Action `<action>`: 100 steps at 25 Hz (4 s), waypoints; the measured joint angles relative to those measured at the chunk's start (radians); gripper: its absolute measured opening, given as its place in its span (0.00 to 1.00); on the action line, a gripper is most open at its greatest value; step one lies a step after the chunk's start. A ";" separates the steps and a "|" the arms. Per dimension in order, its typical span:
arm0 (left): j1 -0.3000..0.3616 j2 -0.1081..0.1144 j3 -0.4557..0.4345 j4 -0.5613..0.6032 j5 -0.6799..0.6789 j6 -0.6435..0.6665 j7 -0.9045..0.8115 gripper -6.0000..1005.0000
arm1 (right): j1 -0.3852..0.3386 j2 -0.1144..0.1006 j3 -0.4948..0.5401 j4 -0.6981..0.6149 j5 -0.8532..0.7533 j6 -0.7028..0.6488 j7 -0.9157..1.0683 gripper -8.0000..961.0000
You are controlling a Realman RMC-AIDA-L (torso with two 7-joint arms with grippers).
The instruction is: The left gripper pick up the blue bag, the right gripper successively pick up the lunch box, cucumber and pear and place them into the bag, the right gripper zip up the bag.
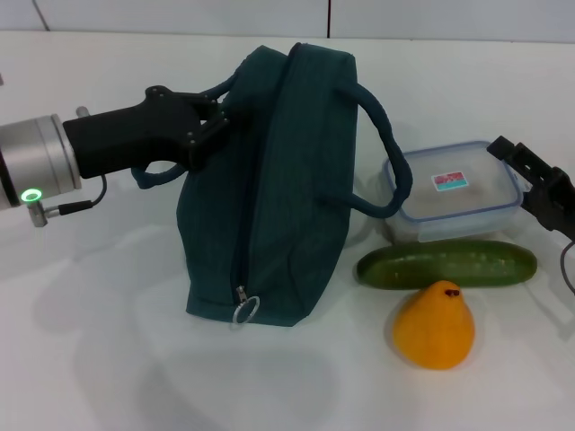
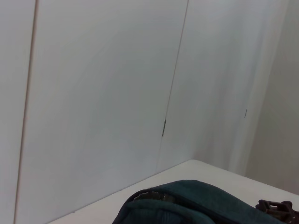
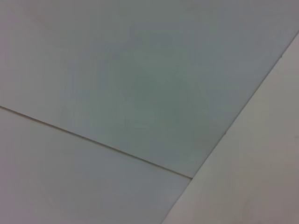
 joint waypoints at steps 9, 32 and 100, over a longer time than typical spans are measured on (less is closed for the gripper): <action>-0.003 0.000 0.000 -0.012 -0.001 0.000 0.002 0.05 | -0.007 0.000 0.010 -0.011 0.006 -0.001 0.010 0.84; -0.002 0.001 -0.006 -0.013 -0.002 -0.008 0.014 0.05 | -0.005 0.000 0.010 -0.014 0.028 0.006 -0.038 0.33; -0.002 0.001 -0.002 -0.015 -0.022 -0.008 0.016 0.05 | -0.003 0.001 -0.025 -0.040 0.028 0.024 -0.041 0.35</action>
